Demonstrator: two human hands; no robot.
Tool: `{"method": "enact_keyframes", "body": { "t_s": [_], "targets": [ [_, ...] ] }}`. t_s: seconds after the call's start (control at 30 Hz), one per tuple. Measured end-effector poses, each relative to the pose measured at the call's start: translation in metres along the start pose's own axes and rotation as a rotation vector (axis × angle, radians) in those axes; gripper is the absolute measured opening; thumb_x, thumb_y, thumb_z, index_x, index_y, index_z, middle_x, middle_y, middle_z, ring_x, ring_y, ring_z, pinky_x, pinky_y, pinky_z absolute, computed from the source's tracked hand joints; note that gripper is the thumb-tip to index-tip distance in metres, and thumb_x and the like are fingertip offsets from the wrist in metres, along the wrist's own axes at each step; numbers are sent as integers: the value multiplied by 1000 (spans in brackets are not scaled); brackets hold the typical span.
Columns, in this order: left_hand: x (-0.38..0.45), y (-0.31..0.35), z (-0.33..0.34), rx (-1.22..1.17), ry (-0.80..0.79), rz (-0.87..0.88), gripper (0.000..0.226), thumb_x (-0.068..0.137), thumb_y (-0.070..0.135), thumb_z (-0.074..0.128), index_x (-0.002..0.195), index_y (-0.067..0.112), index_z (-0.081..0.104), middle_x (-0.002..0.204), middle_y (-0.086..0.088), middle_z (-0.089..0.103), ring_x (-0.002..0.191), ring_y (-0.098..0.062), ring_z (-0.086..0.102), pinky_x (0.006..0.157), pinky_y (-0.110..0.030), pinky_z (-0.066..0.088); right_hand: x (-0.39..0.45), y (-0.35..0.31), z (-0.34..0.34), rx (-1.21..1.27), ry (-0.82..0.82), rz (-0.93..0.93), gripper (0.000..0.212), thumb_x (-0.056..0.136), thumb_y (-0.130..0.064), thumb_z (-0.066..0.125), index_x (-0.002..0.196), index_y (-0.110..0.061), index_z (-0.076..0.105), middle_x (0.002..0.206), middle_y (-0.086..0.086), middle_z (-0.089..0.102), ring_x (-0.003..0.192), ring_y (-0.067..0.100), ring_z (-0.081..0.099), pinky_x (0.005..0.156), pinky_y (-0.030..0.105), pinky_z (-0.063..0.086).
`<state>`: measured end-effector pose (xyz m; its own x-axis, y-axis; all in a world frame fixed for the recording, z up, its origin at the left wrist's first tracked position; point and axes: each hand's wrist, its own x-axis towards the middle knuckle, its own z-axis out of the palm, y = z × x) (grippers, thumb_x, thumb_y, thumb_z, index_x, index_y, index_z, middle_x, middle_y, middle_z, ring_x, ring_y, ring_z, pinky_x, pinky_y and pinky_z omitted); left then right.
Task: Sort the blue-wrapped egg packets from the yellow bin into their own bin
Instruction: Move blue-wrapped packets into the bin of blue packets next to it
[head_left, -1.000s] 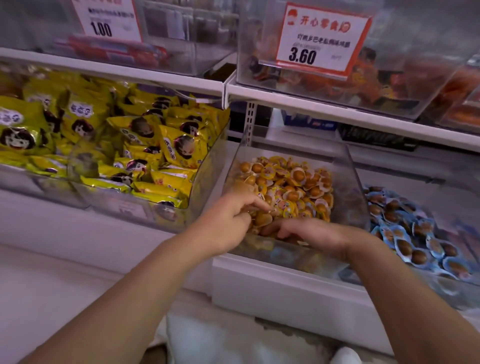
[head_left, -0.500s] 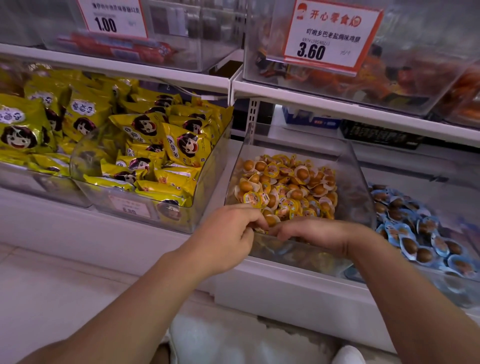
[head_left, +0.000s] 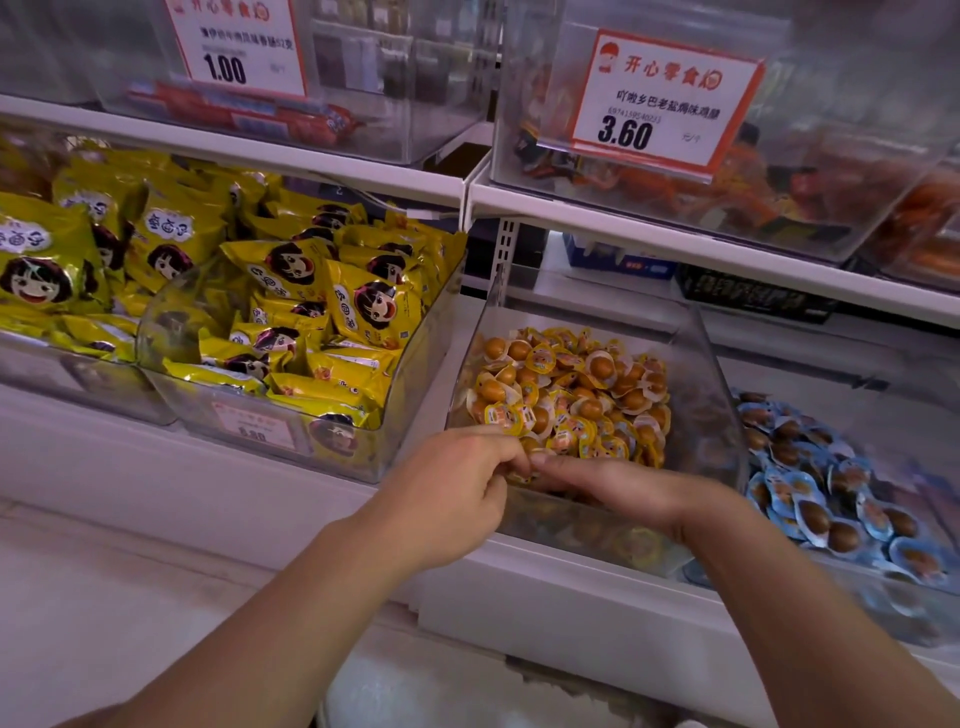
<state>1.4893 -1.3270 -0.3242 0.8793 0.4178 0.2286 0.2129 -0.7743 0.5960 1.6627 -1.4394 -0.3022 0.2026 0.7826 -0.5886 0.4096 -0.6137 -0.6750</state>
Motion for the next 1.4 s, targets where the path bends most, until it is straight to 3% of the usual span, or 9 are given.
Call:
{"method": "enact_keyframes", "body": {
  "t_s": [0.1,0.3,0.5,0.7,0.87,0.97,1.1,1.27,1.4],
  "targets": [
    [0,0,2,26,-13,8,39,77,18,38,96,27,71,100,13,65,91,-11,61,79,-37,52,7,-3,3,-2,-18,-30,47,98,-58,40,131,-34,63,131,-15,63,123,7,55,115,40,36],
    [3,0,-2,-30,10,15,39,76,13,42,98,24,72,94,17,61,90,-6,60,80,-27,51,1,4,-6,-47,27,-50,50,74,-60,61,106,-24,73,109,-1,72,104,17,66,103,51,49],
    [6,2,3,-36,86,15,35,79,12,46,98,26,73,87,26,53,81,0,54,70,-14,40,-19,19,-28,-177,130,-190,25,81,-58,73,97,-38,74,89,-15,71,84,-1,63,76,22,48],
    [17,18,19,-314,162,-105,33,85,14,49,97,36,71,94,25,68,90,5,63,75,-13,50,-13,19,-19,542,451,-173,14,88,-13,74,102,-15,74,90,4,76,77,12,67,57,28,51],
    [41,35,19,-850,164,-487,18,99,26,51,104,32,68,105,0,73,88,-18,73,77,-41,61,-7,3,-13,798,634,-337,19,90,-10,71,108,-15,71,102,10,76,90,21,71,71,33,55],
    [48,42,16,-1250,64,-613,22,101,30,53,110,17,70,95,-14,74,79,-33,73,65,-38,59,-6,-2,-8,530,679,-392,31,89,-13,74,117,-25,69,113,0,73,104,14,70,87,32,58],
    [55,40,17,-1390,44,-640,22,98,18,58,117,9,65,90,-15,75,75,-35,72,62,-37,59,-7,-6,-8,243,631,-428,61,91,-8,70,144,-27,49,124,-19,63,115,-9,58,97,14,48],
    [59,33,17,-1301,134,-625,23,93,9,64,117,10,63,93,-11,76,74,-28,74,59,-36,60,-9,-1,-21,174,548,-463,88,86,-1,74,156,-28,27,136,-14,55,127,-3,53,97,7,43],
    [59,28,18,-854,321,-523,20,88,18,73,103,29,67,101,-3,72,78,-20,74,57,-30,57,-13,6,-32,29,841,-294,77,90,-14,71,154,-32,32,133,-8,60,117,11,60,86,12,48]
  ]
}}
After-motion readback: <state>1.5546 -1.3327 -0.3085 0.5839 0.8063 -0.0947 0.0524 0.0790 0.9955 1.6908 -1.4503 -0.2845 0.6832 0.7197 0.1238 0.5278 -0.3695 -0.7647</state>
